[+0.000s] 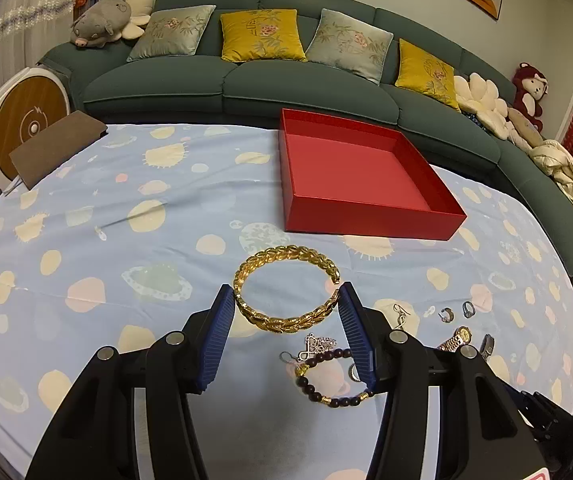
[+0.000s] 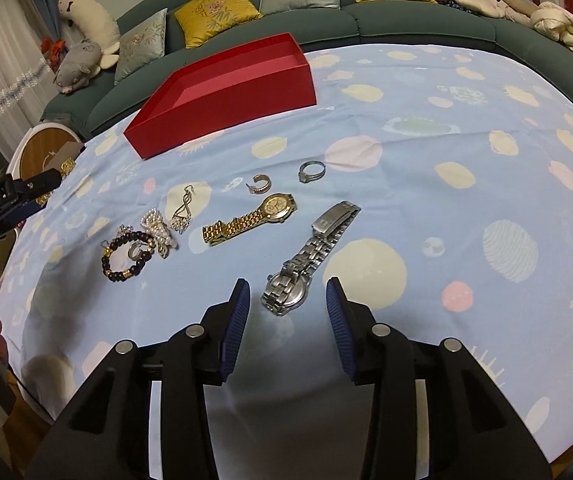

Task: Organize jewelry
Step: 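Close the left gripper on the gold chain-link bangle while the right gripper holds the silver watch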

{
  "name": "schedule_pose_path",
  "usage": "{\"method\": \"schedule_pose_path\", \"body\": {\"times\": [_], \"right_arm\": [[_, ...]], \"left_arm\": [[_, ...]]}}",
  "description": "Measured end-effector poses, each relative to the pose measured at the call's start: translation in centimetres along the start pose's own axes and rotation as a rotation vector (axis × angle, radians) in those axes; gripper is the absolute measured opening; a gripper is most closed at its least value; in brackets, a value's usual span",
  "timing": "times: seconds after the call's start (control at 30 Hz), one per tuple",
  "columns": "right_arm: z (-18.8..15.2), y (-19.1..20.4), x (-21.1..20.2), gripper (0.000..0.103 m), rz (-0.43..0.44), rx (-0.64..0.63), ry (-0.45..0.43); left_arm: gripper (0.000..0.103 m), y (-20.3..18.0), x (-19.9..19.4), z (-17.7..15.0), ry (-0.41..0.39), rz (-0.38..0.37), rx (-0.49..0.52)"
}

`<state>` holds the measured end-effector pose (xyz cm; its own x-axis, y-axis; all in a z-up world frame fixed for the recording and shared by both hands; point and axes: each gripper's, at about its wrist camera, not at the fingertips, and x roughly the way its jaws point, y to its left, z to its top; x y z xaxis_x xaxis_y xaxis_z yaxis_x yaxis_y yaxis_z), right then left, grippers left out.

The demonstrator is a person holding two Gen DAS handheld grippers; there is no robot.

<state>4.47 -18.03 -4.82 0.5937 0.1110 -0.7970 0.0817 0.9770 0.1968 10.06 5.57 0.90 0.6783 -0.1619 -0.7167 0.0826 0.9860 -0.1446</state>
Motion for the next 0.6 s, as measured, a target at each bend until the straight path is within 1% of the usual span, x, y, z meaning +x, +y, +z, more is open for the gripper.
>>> {"method": "schedule_pose_path", "body": {"times": [0.07,0.13,0.17,0.23,0.27,0.37,0.47,0.6], "right_arm": [[-0.1,0.6,0.4,0.039,-0.036,-0.026,-0.019],[-0.1,0.9,0.6,0.032,-0.077,-0.050,-0.034],[-0.1,0.8,0.6,0.028,-0.078,-0.051,-0.038],[-0.1,0.6,0.4,0.027,-0.073,-0.041,-0.039],[-0.1,0.4,0.3,0.024,-0.072,-0.041,-0.038],[0.1,-0.1,0.0,0.024,-0.060,-0.024,-0.042],[0.4,-0.3,-0.8,0.024,-0.056,-0.024,-0.068],[0.7,-0.5,-1.9,0.024,-0.047,-0.025,-0.094]], "left_arm": [[0.051,-0.1,0.2,-0.2,0.005,0.002,0.007],[0.051,-0.1,0.3,-0.3,0.007,0.002,0.011],[0.051,-0.1,0.3,-0.3,0.006,0.004,0.014],[0.051,-0.2,0.4,-0.3,0.004,0.005,0.019],[0.051,-0.2,0.4,-0.3,0.005,0.004,0.021],[0.051,-0.3,0.3,-0.3,0.005,-0.005,0.023],[0.049,-0.3,0.1,-0.3,0.006,-0.009,0.031],[0.049,0.4,0.2,-0.4,0.016,0.006,0.009]]}}
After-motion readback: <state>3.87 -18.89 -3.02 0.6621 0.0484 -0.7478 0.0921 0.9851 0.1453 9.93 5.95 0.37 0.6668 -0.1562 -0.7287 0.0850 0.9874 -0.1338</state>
